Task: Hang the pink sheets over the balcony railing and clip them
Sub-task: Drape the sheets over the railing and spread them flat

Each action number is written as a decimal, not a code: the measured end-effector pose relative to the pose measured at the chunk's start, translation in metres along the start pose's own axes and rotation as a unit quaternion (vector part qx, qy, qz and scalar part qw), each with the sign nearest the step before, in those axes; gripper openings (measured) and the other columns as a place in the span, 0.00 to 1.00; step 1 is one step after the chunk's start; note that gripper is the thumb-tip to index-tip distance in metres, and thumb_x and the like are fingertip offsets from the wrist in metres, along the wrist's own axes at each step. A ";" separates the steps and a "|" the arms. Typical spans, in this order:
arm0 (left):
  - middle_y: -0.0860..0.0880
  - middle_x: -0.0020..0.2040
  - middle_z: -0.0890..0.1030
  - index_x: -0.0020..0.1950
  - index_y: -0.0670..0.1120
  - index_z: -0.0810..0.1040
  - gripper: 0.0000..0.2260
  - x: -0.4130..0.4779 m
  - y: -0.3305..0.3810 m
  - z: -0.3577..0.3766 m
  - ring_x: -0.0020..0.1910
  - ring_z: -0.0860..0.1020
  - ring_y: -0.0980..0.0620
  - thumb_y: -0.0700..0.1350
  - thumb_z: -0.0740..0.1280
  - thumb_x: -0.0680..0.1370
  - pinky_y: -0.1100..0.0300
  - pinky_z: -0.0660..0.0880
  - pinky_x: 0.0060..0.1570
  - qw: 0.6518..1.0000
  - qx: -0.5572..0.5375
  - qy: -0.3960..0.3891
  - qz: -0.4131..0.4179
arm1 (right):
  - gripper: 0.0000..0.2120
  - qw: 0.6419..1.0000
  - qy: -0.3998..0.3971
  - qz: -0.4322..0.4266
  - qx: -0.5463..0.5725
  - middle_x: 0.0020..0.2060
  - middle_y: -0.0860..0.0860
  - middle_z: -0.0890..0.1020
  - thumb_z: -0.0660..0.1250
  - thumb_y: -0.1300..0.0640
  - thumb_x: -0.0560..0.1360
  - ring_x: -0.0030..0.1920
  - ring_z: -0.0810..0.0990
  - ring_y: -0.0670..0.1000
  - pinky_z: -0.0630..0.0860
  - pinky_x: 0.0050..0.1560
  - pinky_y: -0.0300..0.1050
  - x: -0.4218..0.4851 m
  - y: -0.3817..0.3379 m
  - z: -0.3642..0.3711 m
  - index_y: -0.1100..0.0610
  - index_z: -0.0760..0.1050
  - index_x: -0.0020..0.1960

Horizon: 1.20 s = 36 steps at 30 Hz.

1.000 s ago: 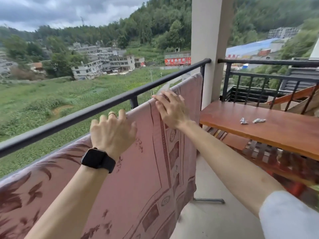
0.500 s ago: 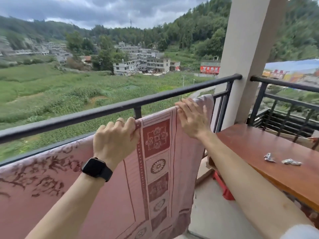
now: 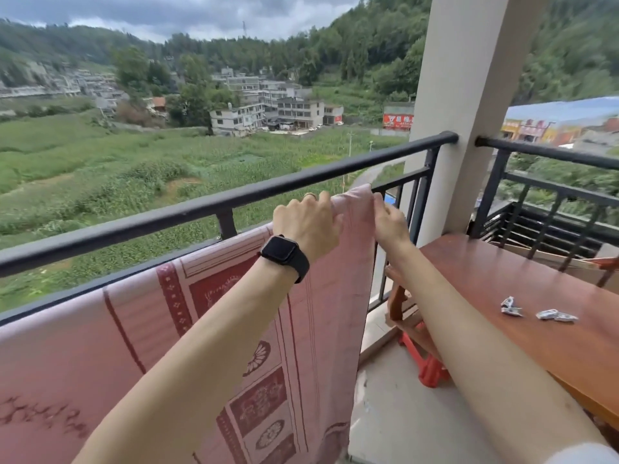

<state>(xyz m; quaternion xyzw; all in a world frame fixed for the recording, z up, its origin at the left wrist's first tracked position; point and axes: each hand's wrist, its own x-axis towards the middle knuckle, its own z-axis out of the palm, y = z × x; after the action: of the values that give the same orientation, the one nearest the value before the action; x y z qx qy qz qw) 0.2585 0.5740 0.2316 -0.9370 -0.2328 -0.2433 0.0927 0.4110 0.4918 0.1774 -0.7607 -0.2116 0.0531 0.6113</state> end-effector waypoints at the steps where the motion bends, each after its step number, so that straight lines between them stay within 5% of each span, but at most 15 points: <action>1: 0.46 0.49 0.80 0.55 0.46 0.72 0.16 0.011 0.007 0.003 0.45 0.80 0.42 0.57 0.55 0.81 0.54 0.68 0.38 1.000 -0.004 -0.008 0.006 | 0.18 1.000 0.013 -0.011 -0.012 0.37 0.48 0.77 0.58 0.45 0.82 0.40 0.75 0.49 0.69 0.44 0.45 0.007 0.006 -0.008 0.56 0.76 0.44; 4: 0.46 0.47 0.81 0.51 0.47 0.71 0.16 0.040 0.026 0.013 0.44 0.80 0.43 0.59 0.55 0.80 0.54 0.68 0.38 0.999 -0.029 -0.016 0.008 | 0.11 0.998 0.027 -0.049 -0.021 0.40 0.46 0.81 0.66 0.46 0.79 0.44 0.80 0.49 0.74 0.46 0.42 0.027 0.021 -0.029 0.54 0.78 0.47; 9: 0.46 0.46 0.80 0.47 0.47 0.69 0.12 0.072 0.053 0.026 0.39 0.75 0.42 0.55 0.56 0.80 0.53 0.66 0.38 0.998 -0.064 -0.020 -0.019 | 0.12 0.996 0.036 -0.070 0.030 0.47 0.49 0.80 0.61 0.47 0.82 0.45 0.78 0.45 0.75 0.44 0.38 0.028 0.039 -0.026 0.56 0.75 0.53; 12: 0.46 0.45 0.80 0.50 0.47 0.74 0.13 0.077 0.059 0.027 0.42 0.78 0.41 0.55 0.56 0.79 0.53 0.69 0.38 0.995 -0.085 -0.027 -0.040 | 0.15 0.996 -0.008 -0.057 0.062 0.44 0.50 0.79 0.60 0.46 0.82 0.43 0.78 0.48 0.73 0.43 0.43 0.023 0.048 -0.013 0.59 0.73 0.54; 16: 0.48 0.48 0.81 0.51 0.50 0.78 0.12 0.089 0.070 0.023 0.45 0.78 0.43 0.55 0.60 0.78 0.54 0.72 0.41 0.992 -0.088 -0.057 -0.072 | 0.19 0.973 -0.115 -0.012 0.197 0.51 0.55 0.83 0.67 0.41 0.76 0.52 0.82 0.53 0.79 0.52 0.50 0.031 0.058 -0.024 0.55 0.76 0.56; 19: 0.48 0.49 0.82 0.51 0.51 0.79 0.10 0.096 0.084 0.022 0.46 0.79 0.43 0.52 0.61 0.79 0.54 0.74 0.41 0.988 -0.104 -0.047 -0.106 | 0.13 0.959 -0.209 -0.006 0.192 0.49 0.58 0.84 0.72 0.51 0.76 0.50 0.83 0.55 0.80 0.51 0.51 0.034 0.071 -0.038 0.60 0.79 0.54; 22: 0.51 0.48 0.83 0.51 0.53 0.80 0.10 0.101 0.093 0.020 0.46 0.80 0.45 0.55 0.62 0.78 0.52 0.79 0.44 0.977 -0.148 -0.029 -0.154 | 0.06 0.964 -0.187 -0.046 0.181 0.44 0.52 0.85 0.72 0.56 0.76 0.46 0.84 0.53 0.82 0.44 0.44 0.040 0.070 -0.051 0.58 0.80 0.50; 24: 0.51 0.49 0.83 0.52 0.54 0.80 0.09 0.104 0.095 0.019 0.47 0.80 0.45 0.55 0.63 0.77 0.51 0.79 0.46 0.972 -0.155 -0.034 -0.171 | 0.11 0.969 -0.182 -0.069 0.151 0.50 0.46 0.82 0.73 0.51 0.75 0.49 0.83 0.52 0.80 0.45 0.42 0.047 0.069 -0.052 0.53 0.78 0.55; 27: 0.52 0.49 0.84 0.50 0.55 0.81 0.06 0.106 0.095 0.018 0.49 0.81 0.48 0.52 0.66 0.76 0.51 0.79 0.50 0.965 -0.181 -0.053 -0.182 | 0.32 0.940 -0.303 -0.030 0.153 0.60 0.41 0.75 0.75 0.42 0.71 0.56 0.80 0.49 0.78 0.51 0.43 0.059 0.063 -0.047 0.52 0.69 0.70; 31: 0.55 0.45 0.84 0.46 0.56 0.81 0.02 0.104 0.092 0.017 0.47 0.81 0.54 0.49 0.69 0.76 0.52 0.80 0.51 0.964 -0.200 -0.049 -0.168 | 0.13 0.915 -0.355 -0.056 0.184 0.45 0.50 0.86 0.73 0.55 0.75 0.45 0.84 0.43 0.78 0.47 0.39 0.071 0.068 -0.048 0.61 0.82 0.56; 36: 0.54 0.47 0.84 0.51 0.56 0.81 0.07 0.110 0.098 0.021 0.45 0.82 0.53 0.48 0.66 0.76 0.52 0.81 0.48 0.969 -0.168 -0.074 -0.166 | 0.14 0.933 -0.294 -0.064 0.199 0.40 0.49 0.88 0.77 0.46 0.69 0.45 0.86 0.50 0.82 0.50 0.48 0.071 0.083 -0.043 0.55 0.86 0.47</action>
<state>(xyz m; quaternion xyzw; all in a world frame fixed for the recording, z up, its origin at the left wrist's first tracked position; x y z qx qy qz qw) 0.3993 0.5369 0.2625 -0.9027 -0.3474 -0.2209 -0.1250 0.5112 0.4666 0.1219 -0.5588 -0.4153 0.2759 0.6627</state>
